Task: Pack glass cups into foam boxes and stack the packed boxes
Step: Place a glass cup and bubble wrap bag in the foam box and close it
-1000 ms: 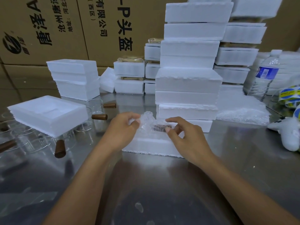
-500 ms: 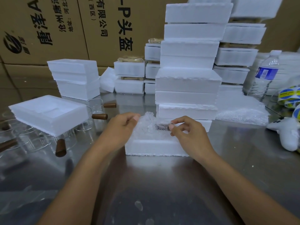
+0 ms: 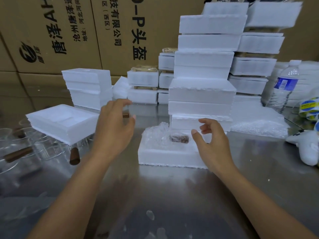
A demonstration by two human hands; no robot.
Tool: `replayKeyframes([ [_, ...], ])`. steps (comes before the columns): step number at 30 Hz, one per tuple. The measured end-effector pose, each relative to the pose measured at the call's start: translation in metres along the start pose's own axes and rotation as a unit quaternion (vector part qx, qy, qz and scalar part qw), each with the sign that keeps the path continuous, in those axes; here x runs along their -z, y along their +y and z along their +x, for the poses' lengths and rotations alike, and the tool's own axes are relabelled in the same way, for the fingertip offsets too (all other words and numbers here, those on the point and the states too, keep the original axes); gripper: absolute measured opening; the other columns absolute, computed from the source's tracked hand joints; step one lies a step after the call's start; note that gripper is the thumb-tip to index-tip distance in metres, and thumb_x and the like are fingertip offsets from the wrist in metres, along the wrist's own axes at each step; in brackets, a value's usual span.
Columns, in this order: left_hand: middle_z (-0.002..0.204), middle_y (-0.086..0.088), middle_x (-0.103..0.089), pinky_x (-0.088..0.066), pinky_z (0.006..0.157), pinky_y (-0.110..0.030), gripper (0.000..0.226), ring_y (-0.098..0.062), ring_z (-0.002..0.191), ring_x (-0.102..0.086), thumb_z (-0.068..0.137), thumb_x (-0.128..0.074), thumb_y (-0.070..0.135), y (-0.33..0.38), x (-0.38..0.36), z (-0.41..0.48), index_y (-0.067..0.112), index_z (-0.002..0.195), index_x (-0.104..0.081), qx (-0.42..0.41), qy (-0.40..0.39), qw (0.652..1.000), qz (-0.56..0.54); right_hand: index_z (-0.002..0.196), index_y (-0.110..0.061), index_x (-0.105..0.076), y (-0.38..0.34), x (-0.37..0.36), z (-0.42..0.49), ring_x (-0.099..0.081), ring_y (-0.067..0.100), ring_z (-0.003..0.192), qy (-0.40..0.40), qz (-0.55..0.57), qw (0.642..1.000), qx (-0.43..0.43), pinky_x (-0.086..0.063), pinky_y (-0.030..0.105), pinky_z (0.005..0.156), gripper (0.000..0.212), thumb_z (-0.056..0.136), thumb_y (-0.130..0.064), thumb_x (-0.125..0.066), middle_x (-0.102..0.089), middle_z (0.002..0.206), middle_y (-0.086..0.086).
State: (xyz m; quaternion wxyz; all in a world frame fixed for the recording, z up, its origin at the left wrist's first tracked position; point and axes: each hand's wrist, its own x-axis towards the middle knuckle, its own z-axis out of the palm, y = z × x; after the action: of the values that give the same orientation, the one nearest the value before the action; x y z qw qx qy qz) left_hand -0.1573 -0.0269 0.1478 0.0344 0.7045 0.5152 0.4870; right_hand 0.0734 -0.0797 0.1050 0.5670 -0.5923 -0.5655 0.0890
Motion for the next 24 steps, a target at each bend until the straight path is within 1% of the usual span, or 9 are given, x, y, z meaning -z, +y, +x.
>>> replayKeyframes([
  [3,0.13,-0.014,-0.051,-0.034,0.097,-0.043,0.048,-0.035,0.119,-0.042,0.086,-0.066,0.023,-0.015,0.032,0.015,0.016,0.131,-0.049,0.004,-0.041,0.978,0.205,0.113,-0.037,-0.044,0.002,-0.003,-0.001,-0.048,-0.003,0.096,-0.015,-0.026,0.999,0.016,-0.04,0.024,0.084,0.03,0.089,-0.029,-0.06,-0.048,0.099,-0.022],
  [6,0.126,-0.017,-0.054,-0.031,0.101,-0.047,0.049,-0.039,0.119,-0.044,0.087,-0.062,0.033,-0.028,0.054,0.025,0.014,0.131,-0.048,0.046,-0.101,0.927,0.357,0.113,-0.035,-0.045,0.003,-0.004,-0.003,-0.049,-0.003,0.093,-0.011,-0.033,0.999,0.03,-0.039,0.025,0.082,0.029,0.089,-0.027,-0.06,-0.048,0.097,-0.022],
  [10,0.124,-0.009,-0.058,-0.035,0.094,-0.04,0.038,-0.031,0.115,-0.051,0.092,-0.052,0.038,-0.041,0.065,0.026,0.018,0.124,-0.048,0.09,-0.155,0.89,0.42,0.111,-0.034,-0.047,0.003,-0.003,-0.006,-0.05,-0.004,0.091,0.004,-0.022,1.0,0.018,-0.039,0.025,0.08,0.026,0.089,-0.026,-0.059,-0.05,0.095,-0.019],
  [14,0.119,-0.007,-0.063,-0.034,0.091,-0.037,0.034,-0.028,0.11,-0.056,0.095,-0.052,0.03,-0.047,0.065,0.02,0.02,0.127,-0.05,0.074,-0.145,0.9,0.405,0.109,-0.033,-0.049,0.003,0.001,-0.008,-0.05,-0.001,0.092,0.019,-0.013,1.0,0.011,-0.039,0.019,0.074,0.023,0.09,-0.025,-0.058,-0.051,0.094,-0.017],
  [17,0.117,-0.013,-0.065,-0.036,0.089,-0.039,0.034,-0.033,0.106,-0.058,0.094,-0.056,0.024,-0.033,0.065,0.016,0.014,0.126,-0.053,0.043,-0.08,0.93,0.356,0.109,-0.032,-0.05,0.003,0.003,-0.007,-0.052,0.003,0.093,0.03,-0.004,1.0,0.006,-0.037,0.012,0.068,0.022,0.09,-0.023,-0.058,-0.052,0.095,-0.015],
  [18,0.118,-0.015,-0.065,-0.037,0.09,-0.04,0.035,-0.034,0.106,-0.057,0.093,-0.058,0.023,-0.025,0.065,0.015,0.012,0.126,-0.054,0.018,-0.046,0.947,0.317,0.109,-0.032,-0.05,0.002,0.004,-0.007,-0.052,0.004,0.093,0.032,-0.001,0.999,0.006,-0.038,0.011,0.068,0.022,0.091,-0.023,-0.058,-0.052,0.095,-0.014],
  [20,0.118,-0.009,-0.065,-0.04,0.089,-0.041,0.036,-0.032,0.105,-0.057,0.093,-0.059,0.02,-0.004,0.068,0.014,0.011,0.127,-0.056,-0.043,0.015,0.983,0.18,0.109,-0.031,-0.05,0.0,0.005,-0.005,-0.052,0.005,0.093,0.036,0.007,0.999,0.006,-0.037,0.01,0.068,0.021,0.091,-0.024,-0.057,-0.053,0.096,-0.011],
  [22,0.107,0.01,-0.064,-0.044,0.076,-0.03,0.035,-0.014,0.092,-0.058,0.094,-0.057,0.02,0.019,0.073,0.013,0.018,0.128,-0.057,-0.075,0.023,0.997,0.019,0.109,-0.03,-0.05,-0.004,0.006,-0.005,-0.052,0.002,0.093,0.044,0.027,0.999,0.005,-0.035,0.007,0.07,0.019,0.092,-0.026,-0.056,-0.055,0.096,-0.009],
  [24,0.099,0.021,-0.065,-0.044,0.06,-0.015,0.028,0.003,0.077,-0.059,0.096,-0.053,0.022,0.037,0.078,0.012,0.03,0.122,-0.061,-0.072,-0.003,0.986,-0.153,0.108,-0.032,-0.051,-0.011,0.008,-0.004,-0.052,-0.005,0.09,0.057,0.073,0.996,-0.001,-0.036,0.004,0.071,0.017,0.092,-0.028,-0.055,-0.056,0.093,-0.012],
])
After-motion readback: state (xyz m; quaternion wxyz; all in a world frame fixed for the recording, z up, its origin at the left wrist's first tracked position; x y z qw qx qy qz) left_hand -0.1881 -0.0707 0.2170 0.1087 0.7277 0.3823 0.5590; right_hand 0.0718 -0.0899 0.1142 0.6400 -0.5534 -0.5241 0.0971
